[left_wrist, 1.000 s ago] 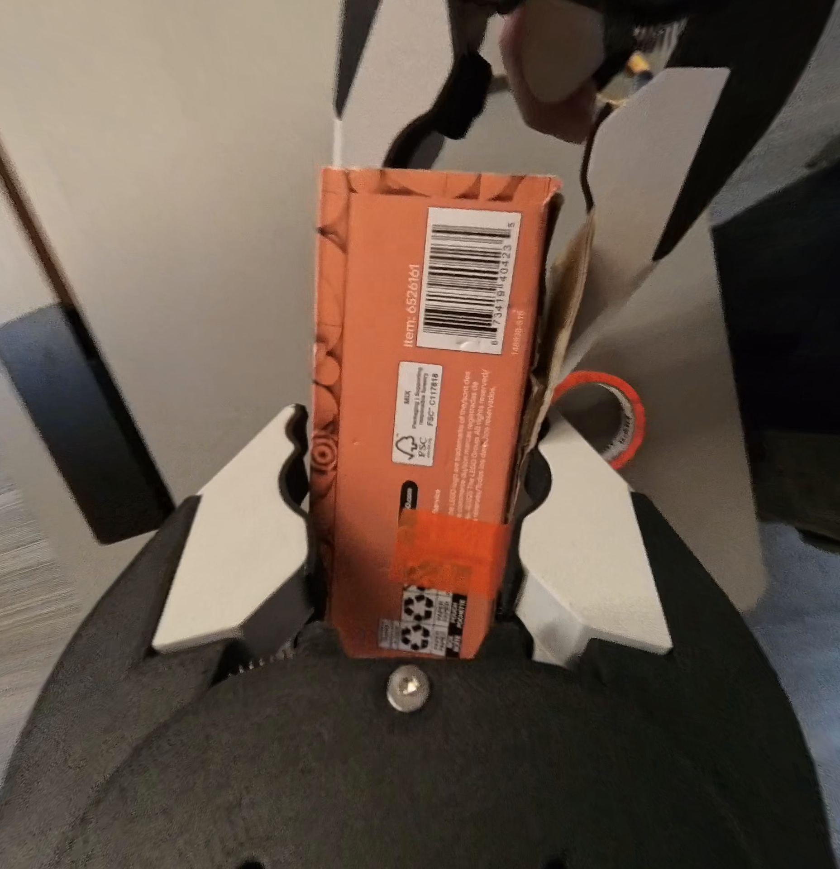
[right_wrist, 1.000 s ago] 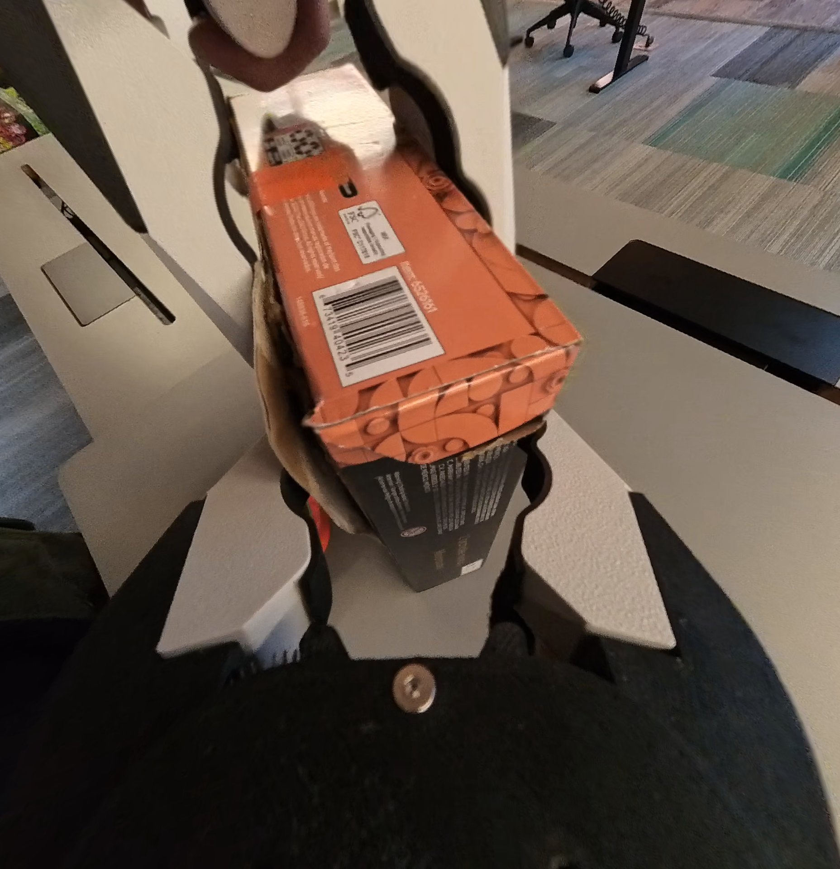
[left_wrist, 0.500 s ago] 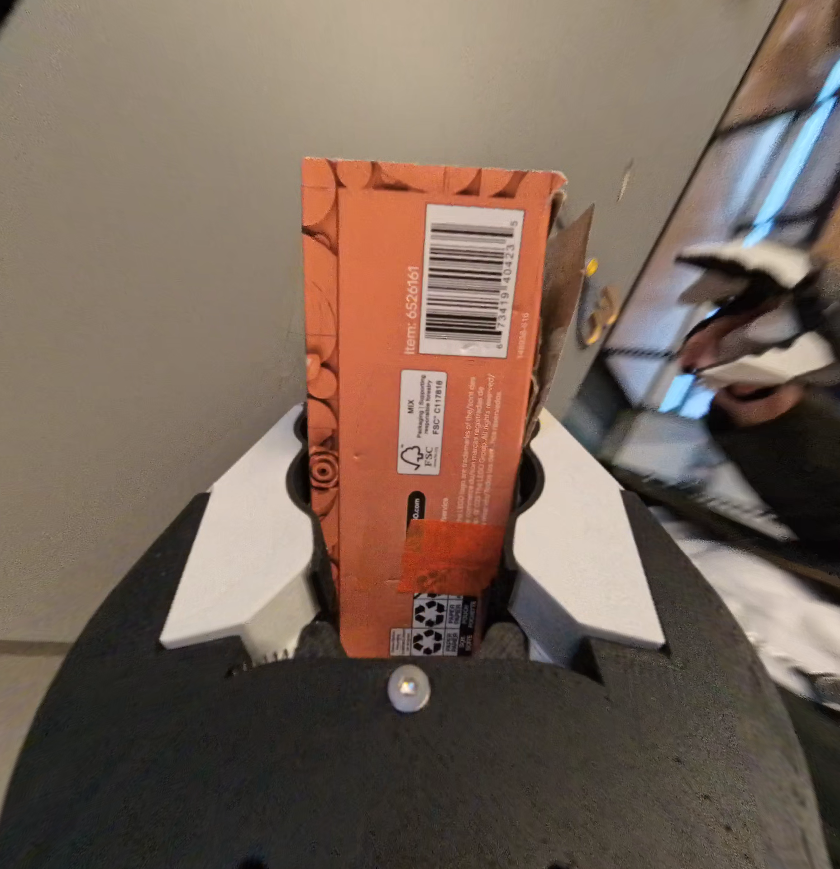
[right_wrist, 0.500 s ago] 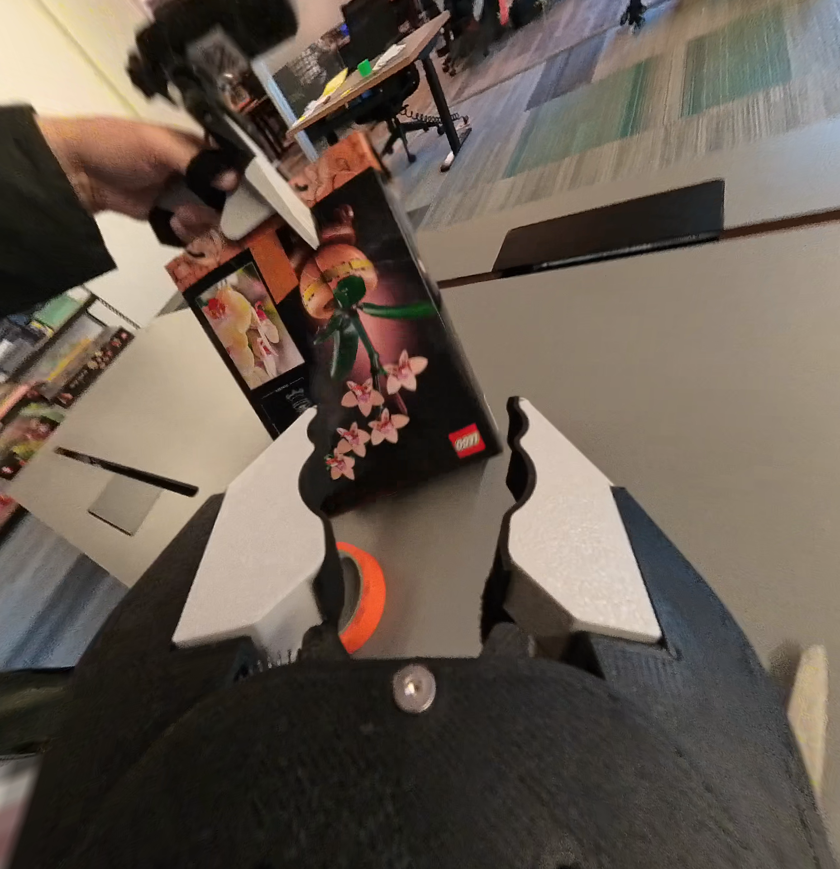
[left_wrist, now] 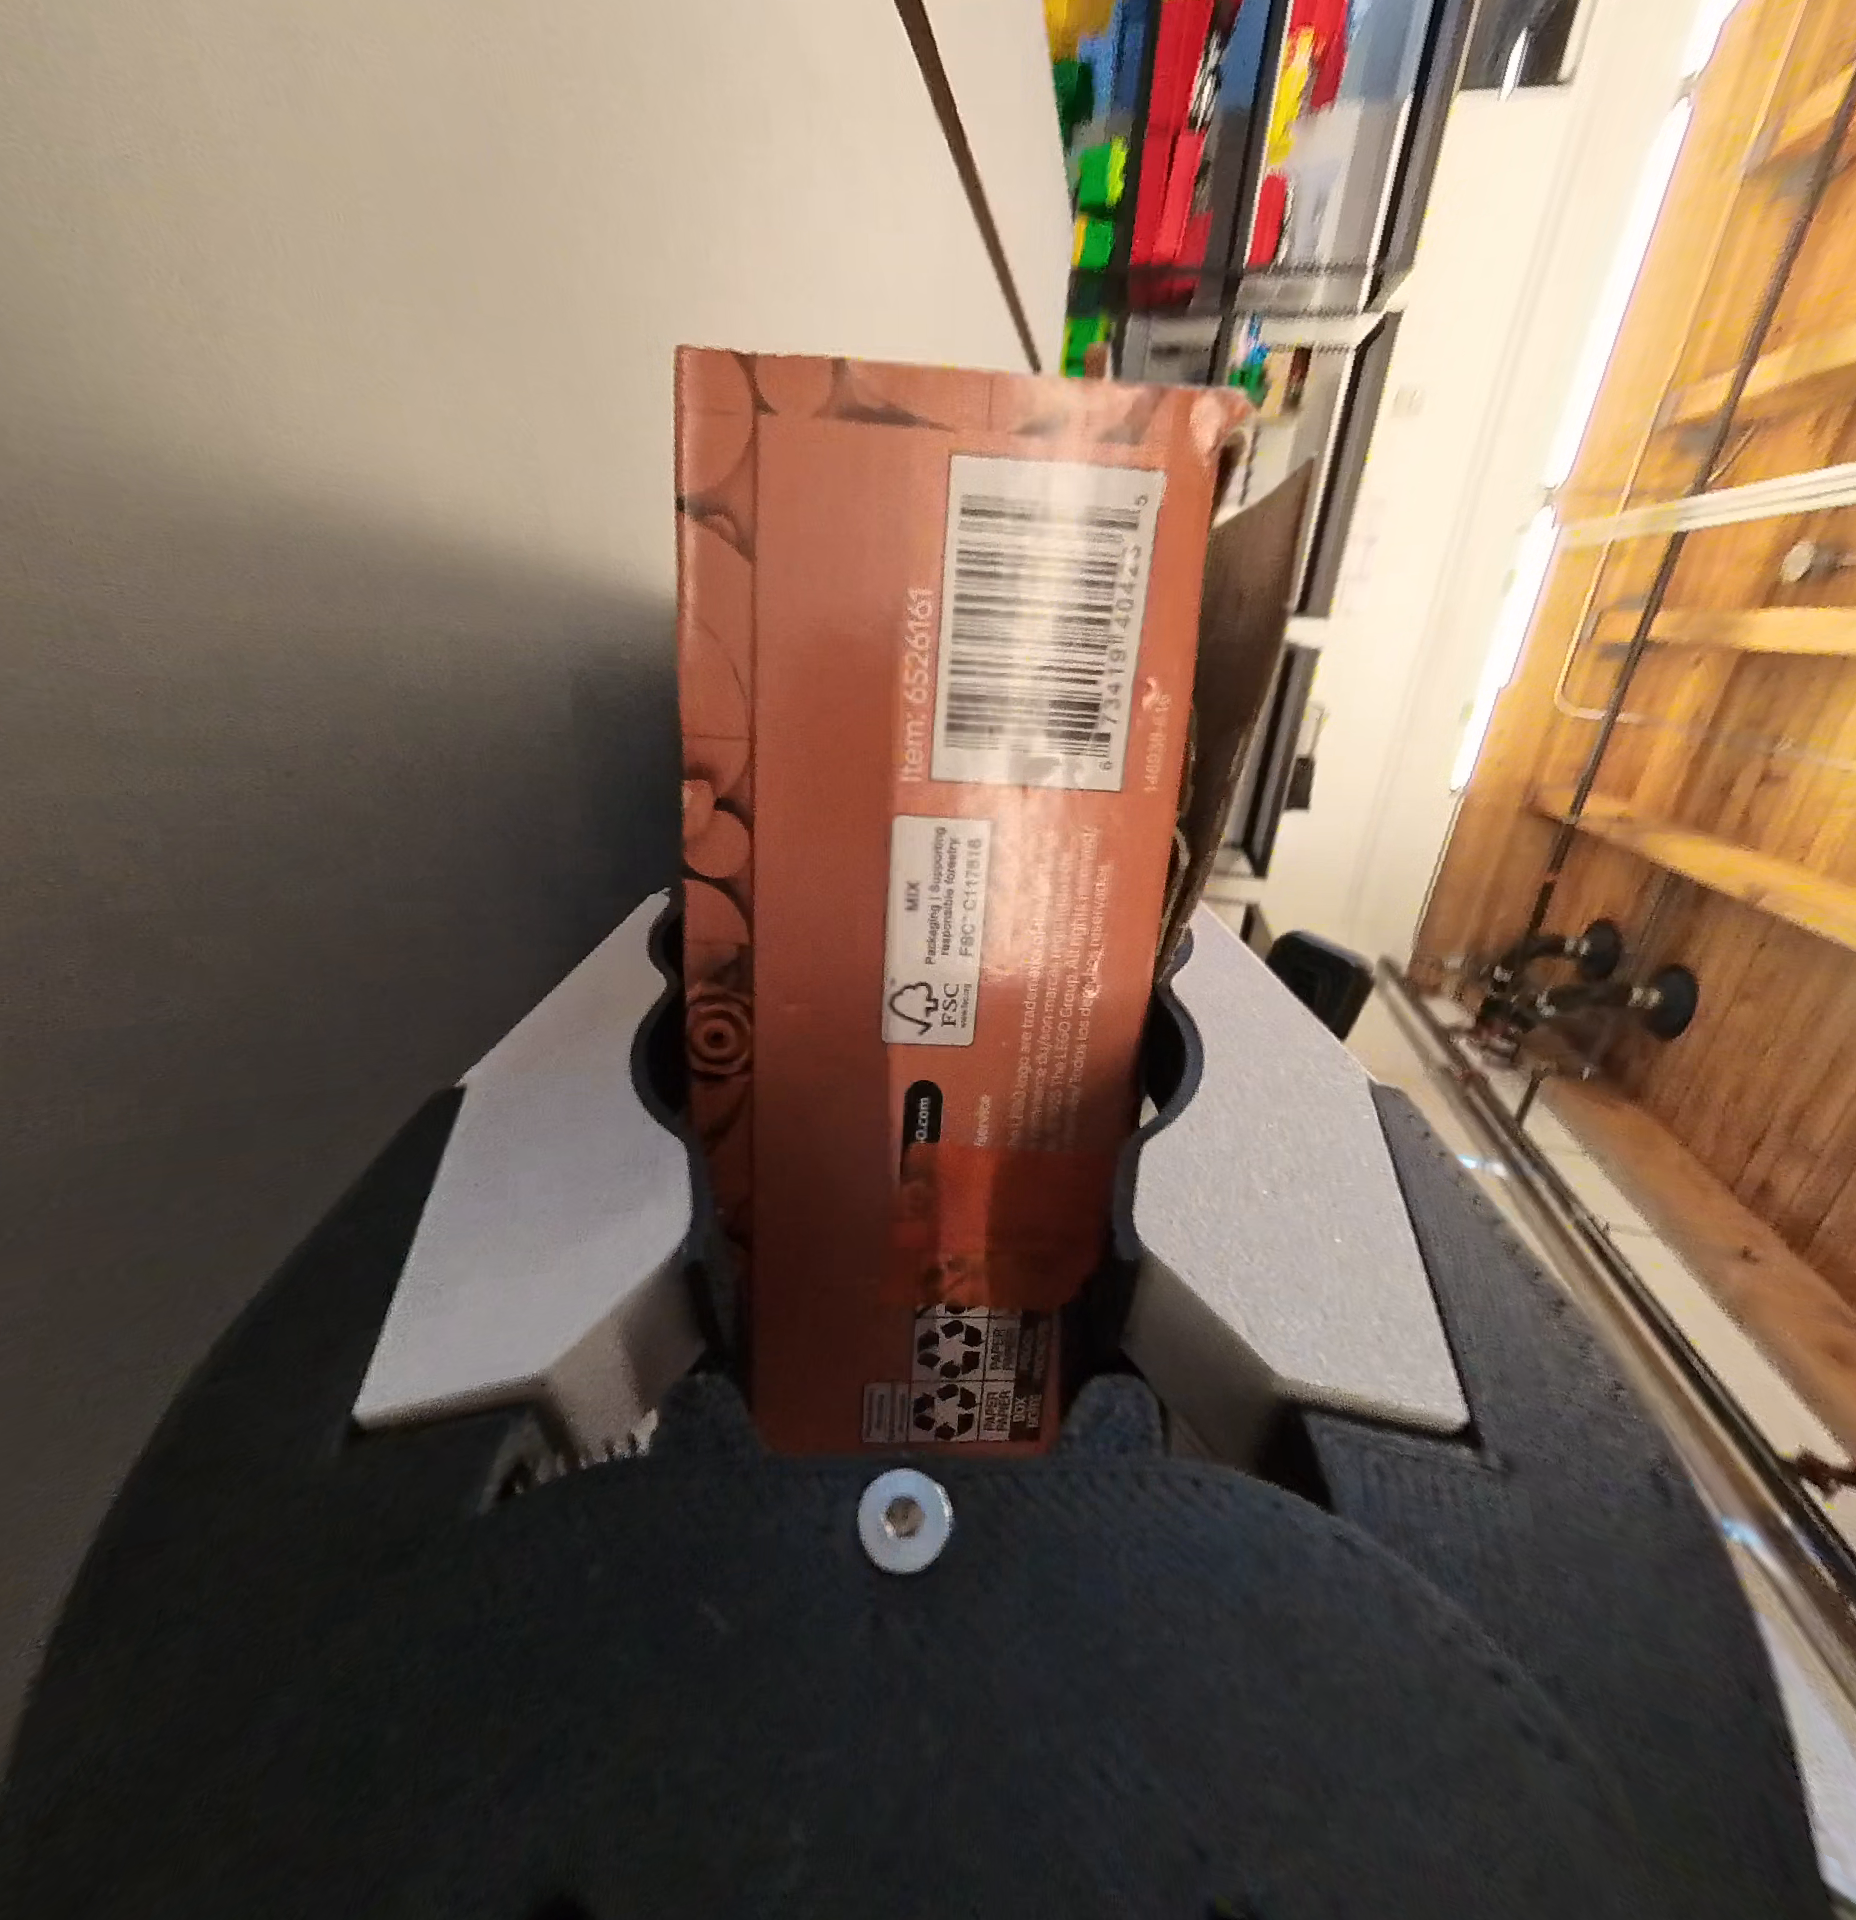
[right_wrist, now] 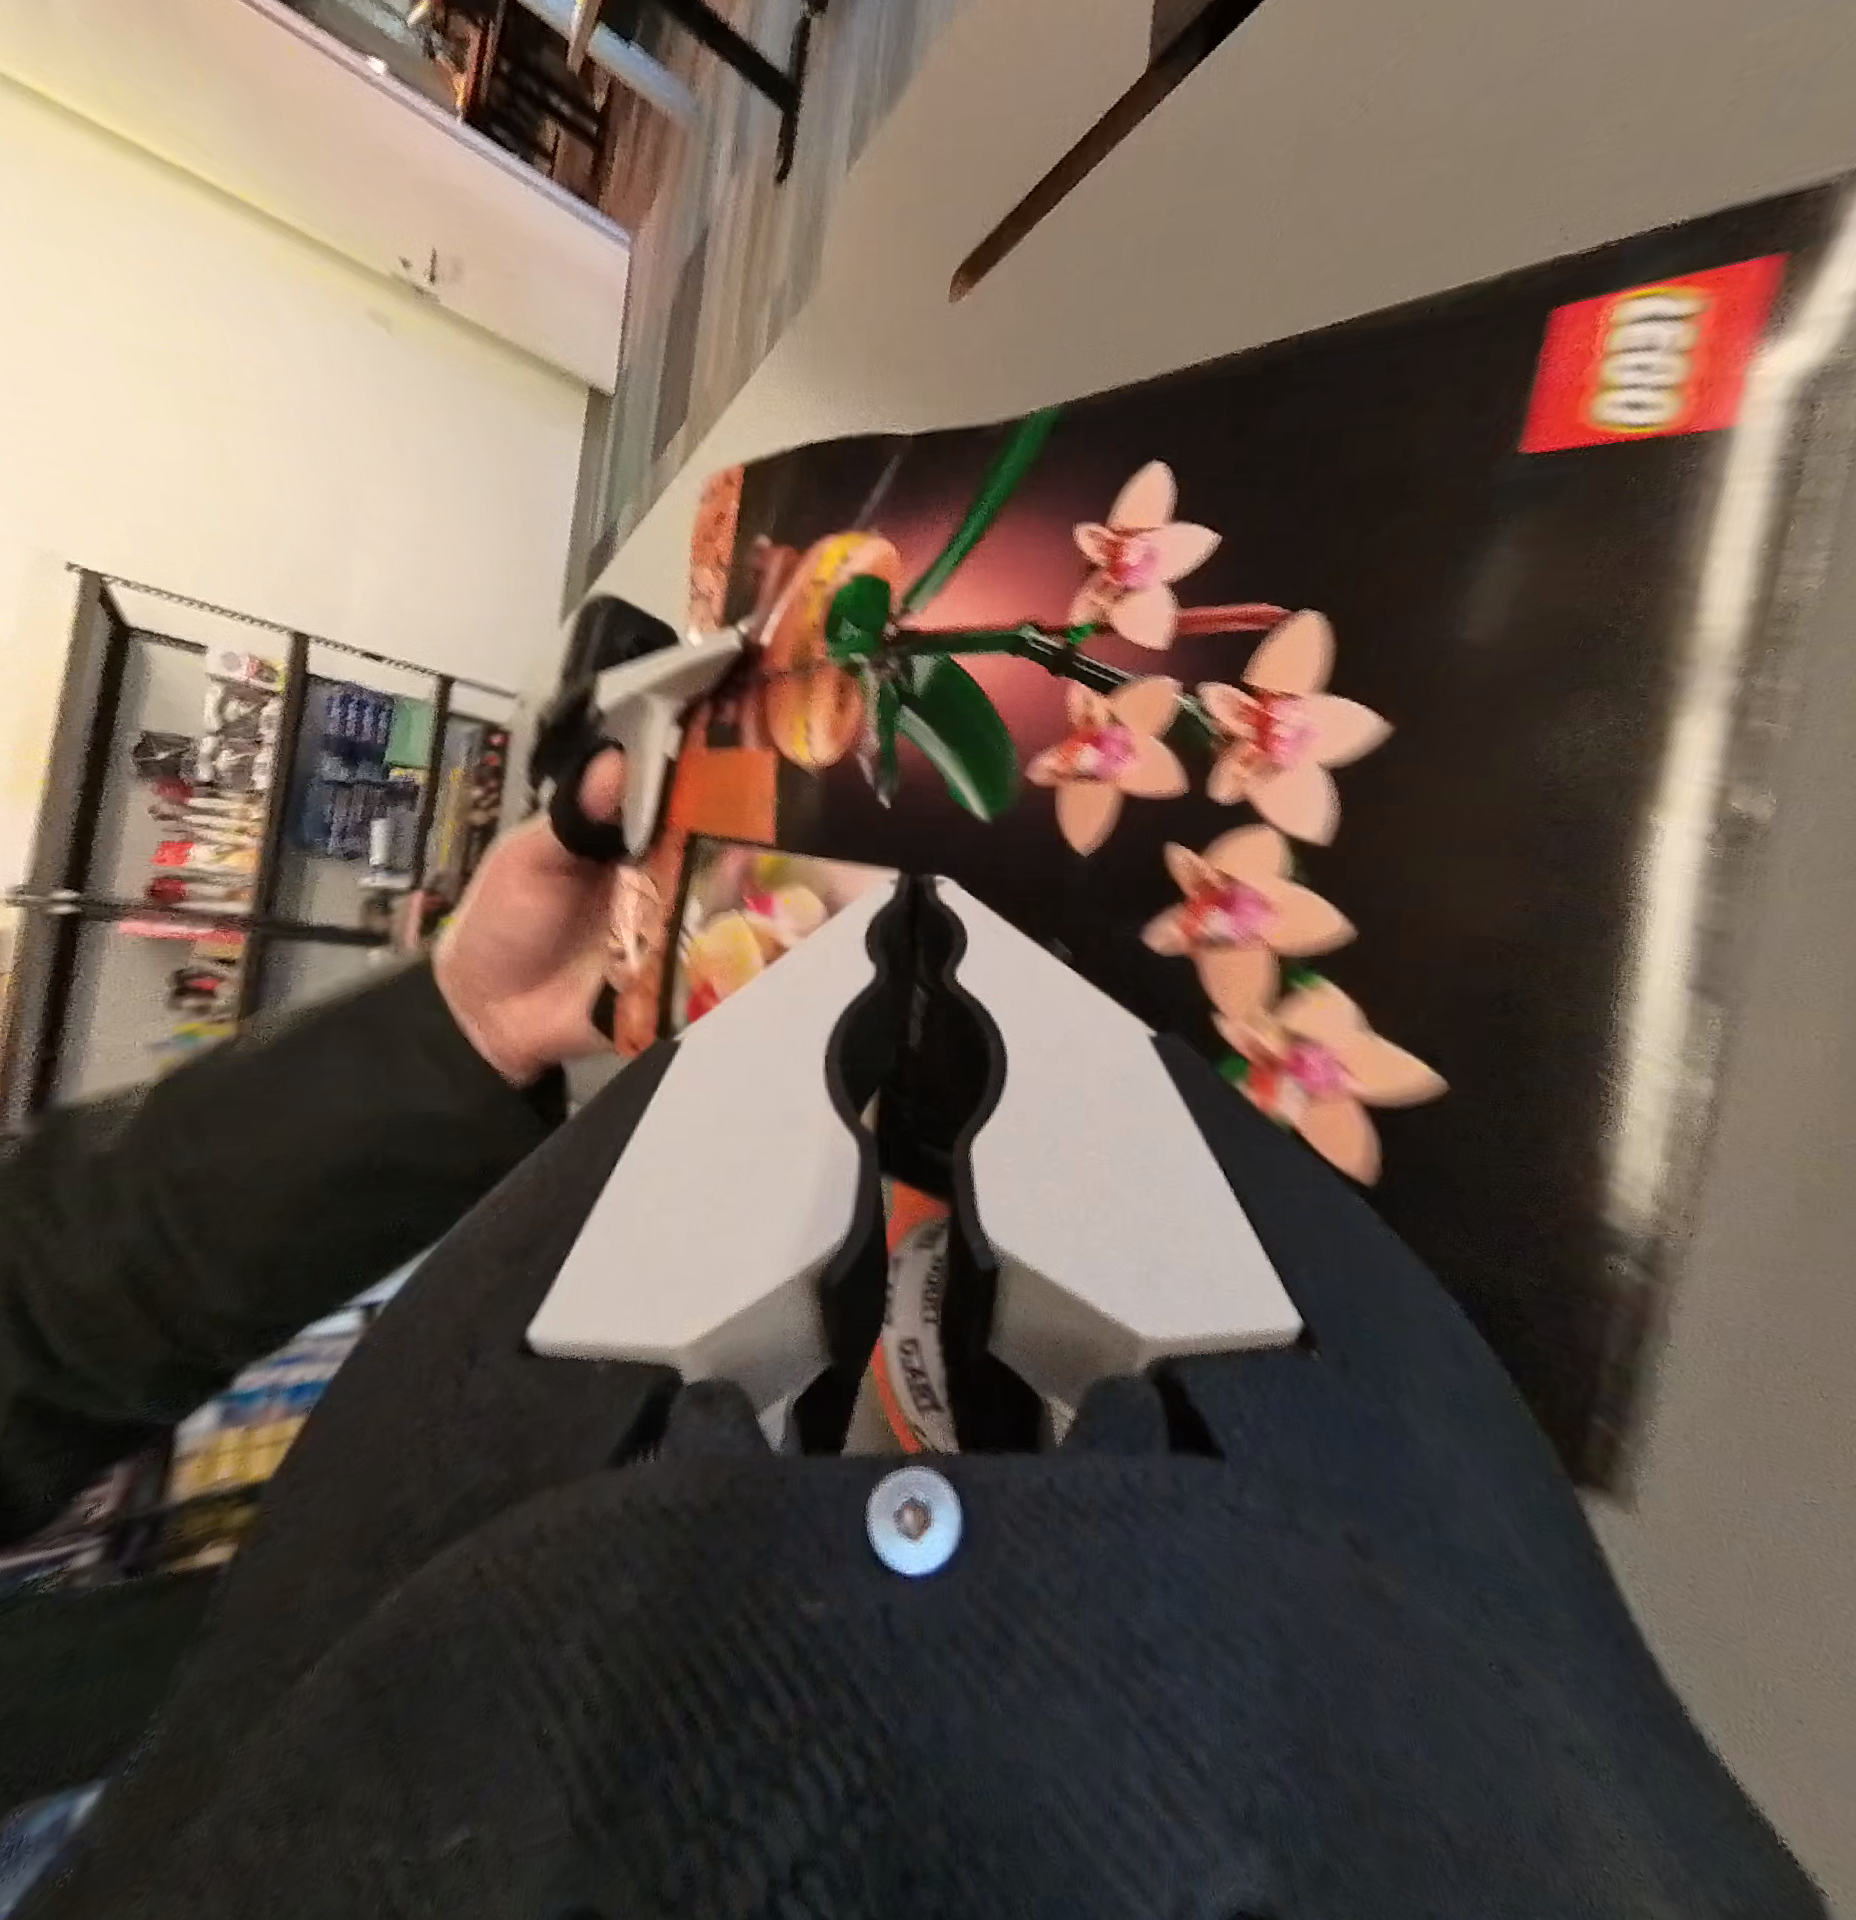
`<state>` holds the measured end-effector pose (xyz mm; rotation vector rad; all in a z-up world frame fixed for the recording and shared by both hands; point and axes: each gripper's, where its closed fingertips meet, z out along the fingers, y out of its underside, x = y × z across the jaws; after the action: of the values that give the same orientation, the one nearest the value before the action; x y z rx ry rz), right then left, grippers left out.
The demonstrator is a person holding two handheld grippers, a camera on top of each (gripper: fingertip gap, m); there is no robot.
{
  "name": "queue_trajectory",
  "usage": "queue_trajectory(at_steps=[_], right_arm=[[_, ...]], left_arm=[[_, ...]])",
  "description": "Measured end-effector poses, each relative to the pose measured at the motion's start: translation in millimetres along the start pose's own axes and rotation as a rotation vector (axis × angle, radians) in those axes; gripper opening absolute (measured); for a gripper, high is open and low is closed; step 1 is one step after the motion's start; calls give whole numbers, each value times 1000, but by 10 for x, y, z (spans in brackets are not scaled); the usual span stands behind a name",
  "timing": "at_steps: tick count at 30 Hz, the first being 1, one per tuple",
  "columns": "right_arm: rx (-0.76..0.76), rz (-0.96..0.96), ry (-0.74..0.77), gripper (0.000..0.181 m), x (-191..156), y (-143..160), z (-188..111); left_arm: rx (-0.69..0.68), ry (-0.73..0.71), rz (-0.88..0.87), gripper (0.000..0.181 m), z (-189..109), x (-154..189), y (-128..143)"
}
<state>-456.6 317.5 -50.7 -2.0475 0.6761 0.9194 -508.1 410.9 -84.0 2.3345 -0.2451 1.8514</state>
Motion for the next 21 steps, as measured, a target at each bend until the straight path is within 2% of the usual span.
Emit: queue_trajectory(at_steps=[3, 5, 7, 11, 13, 15, 16, 17, 20, 21], right_arm=[[-48, 152, -119, 0, -141, -173, 314], [-86, 304, -261, 0, -268, -298, 523], [-169, 393, -310, 0, -286, -295, 725], [-377, 375, -320, 0, -365, -95, 934], [-457, 318, -265, 0, -315, 0, 956], [-524, 271, -218, 0, -245, 102, 968], [-541, 275, -225, 0, -248, 128, 976], [-556, 293, -230, 0, -248, 152, 988], [-589, 247, -178, 0, -123, 269, 1036], [-591, 228, -171, 0, -107, 296, 1047]], left_arm=[[60, 31, -30, 87, 55, -67, 120], [98, 42, -25, 87, 50, -90, 131], [135, 40, -15, 87, 41, -84, 124], [169, -14, -3, 88, 28, -94, 133], [188, -114, 33, 91, -24, -217, 122], [140, -216, 34, 102, -66, -369, 181], [107, -230, 26, 102, -107, -394, 219], [93, -238, 13, 103, -179, -409, 248], [175, -262, -8, 101, -490, -484, 180], [209, -234, -16, 88, -601, -452, 142]])
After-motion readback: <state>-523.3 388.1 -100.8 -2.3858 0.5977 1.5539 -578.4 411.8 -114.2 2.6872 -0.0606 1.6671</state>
